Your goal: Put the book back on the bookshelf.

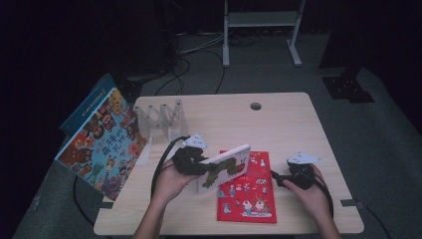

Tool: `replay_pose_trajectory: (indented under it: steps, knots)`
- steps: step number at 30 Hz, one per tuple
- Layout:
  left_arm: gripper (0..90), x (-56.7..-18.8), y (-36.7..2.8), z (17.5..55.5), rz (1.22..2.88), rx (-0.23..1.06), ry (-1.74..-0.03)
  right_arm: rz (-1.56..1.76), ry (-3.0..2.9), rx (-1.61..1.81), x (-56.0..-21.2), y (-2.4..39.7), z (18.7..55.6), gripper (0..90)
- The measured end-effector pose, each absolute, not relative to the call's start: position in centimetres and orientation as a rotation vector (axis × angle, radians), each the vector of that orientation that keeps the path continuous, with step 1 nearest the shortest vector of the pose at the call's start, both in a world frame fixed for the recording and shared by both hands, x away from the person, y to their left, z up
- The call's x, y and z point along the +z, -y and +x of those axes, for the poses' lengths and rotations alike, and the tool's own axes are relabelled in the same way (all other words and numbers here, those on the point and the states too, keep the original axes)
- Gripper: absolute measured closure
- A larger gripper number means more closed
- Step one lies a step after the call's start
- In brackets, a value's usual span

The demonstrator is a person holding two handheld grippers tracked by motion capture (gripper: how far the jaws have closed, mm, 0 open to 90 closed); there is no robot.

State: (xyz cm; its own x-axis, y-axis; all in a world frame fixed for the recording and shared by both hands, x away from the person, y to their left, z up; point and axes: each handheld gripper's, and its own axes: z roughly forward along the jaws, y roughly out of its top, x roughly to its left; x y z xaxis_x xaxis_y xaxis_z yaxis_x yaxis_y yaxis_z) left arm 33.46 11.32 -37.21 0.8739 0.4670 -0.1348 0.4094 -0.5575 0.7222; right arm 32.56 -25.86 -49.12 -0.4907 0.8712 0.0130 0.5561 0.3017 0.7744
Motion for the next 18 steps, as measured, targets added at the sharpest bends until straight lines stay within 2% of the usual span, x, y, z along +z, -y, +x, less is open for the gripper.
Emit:
replay_pose_trajectory:
  steps: [7,18]
  knots:
    - [75.3,-36.4,-14.4,33.0,2.181,0.12,-0.7,1.353,-2.116,0.969,-49.4,28.1,33.7,20.4]
    - [75.3,-35.0,-19.4,31.8,2.104,0.175,-0.803,1.406,-2.11,0.933,-50.2,28.9,34.8,19.9]
